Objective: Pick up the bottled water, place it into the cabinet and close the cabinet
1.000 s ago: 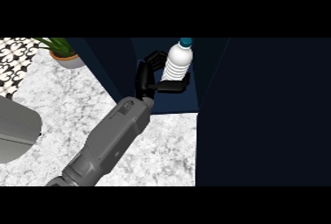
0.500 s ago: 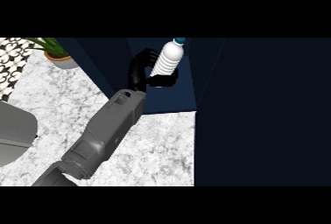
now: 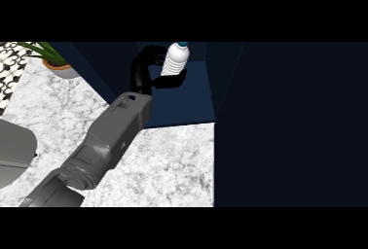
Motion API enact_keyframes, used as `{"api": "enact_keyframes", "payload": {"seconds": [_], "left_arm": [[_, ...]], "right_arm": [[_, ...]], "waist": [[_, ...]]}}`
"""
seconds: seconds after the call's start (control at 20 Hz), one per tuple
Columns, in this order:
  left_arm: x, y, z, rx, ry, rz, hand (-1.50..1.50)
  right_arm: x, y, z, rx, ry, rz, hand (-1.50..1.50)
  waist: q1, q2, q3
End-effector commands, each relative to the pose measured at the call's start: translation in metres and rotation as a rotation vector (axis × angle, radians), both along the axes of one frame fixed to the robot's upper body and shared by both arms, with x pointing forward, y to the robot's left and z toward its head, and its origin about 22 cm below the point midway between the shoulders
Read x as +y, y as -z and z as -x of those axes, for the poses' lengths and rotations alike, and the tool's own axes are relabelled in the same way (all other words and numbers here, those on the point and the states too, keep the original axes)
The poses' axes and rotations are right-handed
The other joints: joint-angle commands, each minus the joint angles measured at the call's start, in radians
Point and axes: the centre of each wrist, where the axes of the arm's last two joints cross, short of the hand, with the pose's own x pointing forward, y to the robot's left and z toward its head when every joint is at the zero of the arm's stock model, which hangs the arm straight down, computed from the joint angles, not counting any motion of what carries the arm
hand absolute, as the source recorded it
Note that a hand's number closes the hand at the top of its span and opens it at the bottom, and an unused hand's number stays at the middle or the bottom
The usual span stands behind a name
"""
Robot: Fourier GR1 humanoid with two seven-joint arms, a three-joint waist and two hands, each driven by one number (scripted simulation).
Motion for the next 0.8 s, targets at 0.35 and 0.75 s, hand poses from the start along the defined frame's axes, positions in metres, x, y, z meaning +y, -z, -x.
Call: {"api": "enact_keyframes", "payload": {"seconds": [0.35, 0.75], "left_arm": [[0.007, -0.006, -0.007, -0.05, -0.056, -0.135, -1.5], [-0.01, -0.038, -0.016, -0.204, 0.146, 0.079, -1.5]], "right_arm": [[0.004, -0.013, 0.002, -0.017, -0.041, -0.058, -1.5], [0.002, -0.01, 0.0, -0.007, -0.047, -0.046, -1.5]], "waist": [[-0.018, 0.012, -0.001], [0.019, 0.001, -0.002]]}}
